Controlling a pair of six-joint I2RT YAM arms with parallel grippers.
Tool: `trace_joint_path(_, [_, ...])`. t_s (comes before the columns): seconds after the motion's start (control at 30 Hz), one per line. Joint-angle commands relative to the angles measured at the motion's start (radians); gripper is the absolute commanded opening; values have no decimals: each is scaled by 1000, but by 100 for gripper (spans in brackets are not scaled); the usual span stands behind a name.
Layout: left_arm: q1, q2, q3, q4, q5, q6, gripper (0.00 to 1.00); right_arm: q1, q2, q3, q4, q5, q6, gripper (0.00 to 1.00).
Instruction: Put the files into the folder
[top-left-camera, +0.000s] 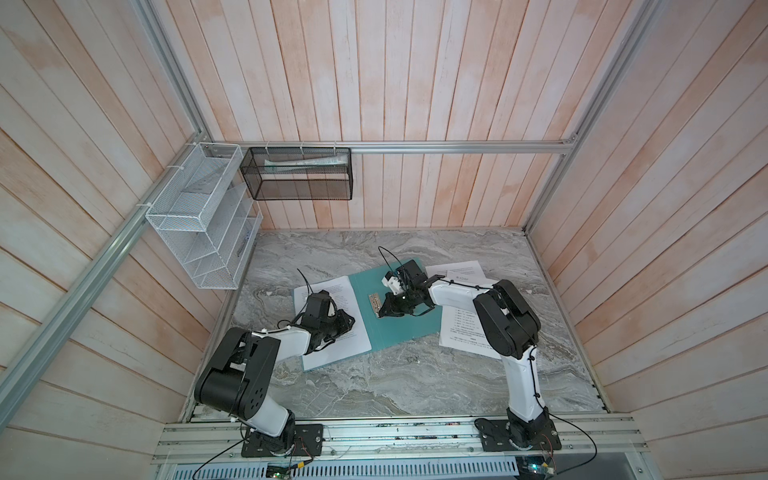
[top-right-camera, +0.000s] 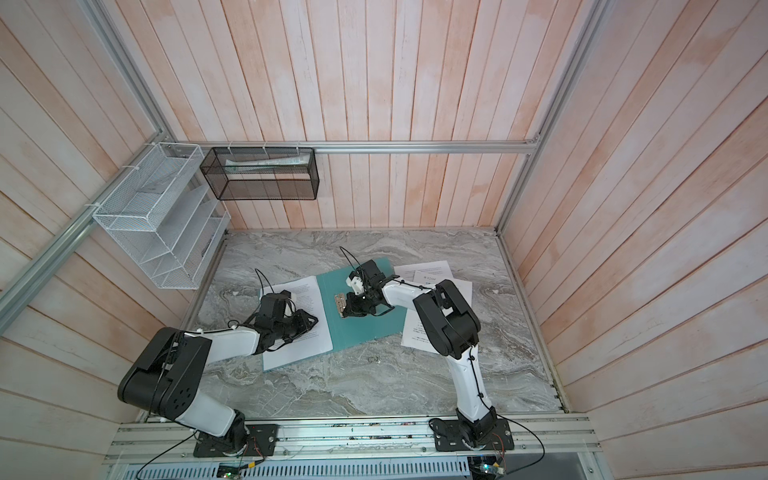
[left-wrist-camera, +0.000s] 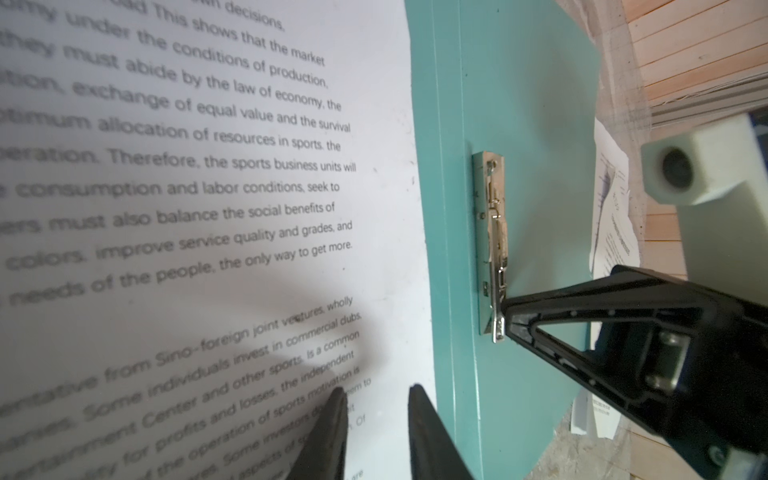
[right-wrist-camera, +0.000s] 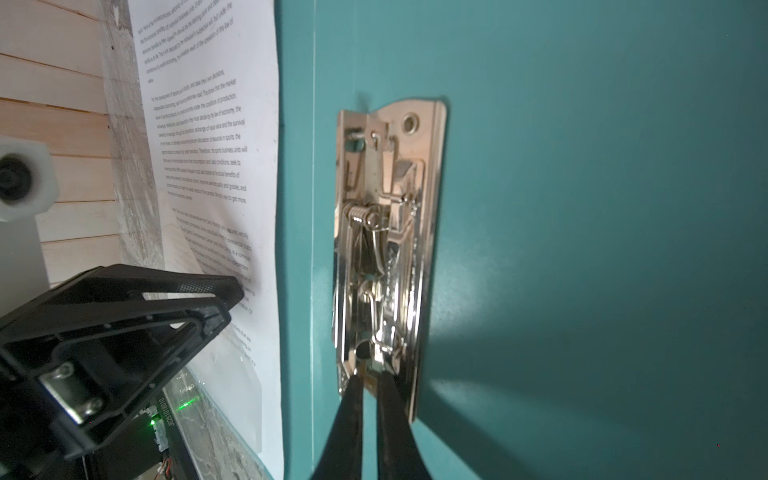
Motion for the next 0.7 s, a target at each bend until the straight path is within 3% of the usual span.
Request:
trace_joint_path(0.0, [4,53,-66,-225,-80,16,29,21,12,1,27,-63,25,10])
trace_joint_path(0.43, [4,55,-65,-226,-79,16,29,21,24,-18,48,-83,47,10])
trace_joint_path(0.67, [4,53,-66,-227,-79,16,29,21,29,-17,7,-38,29,10])
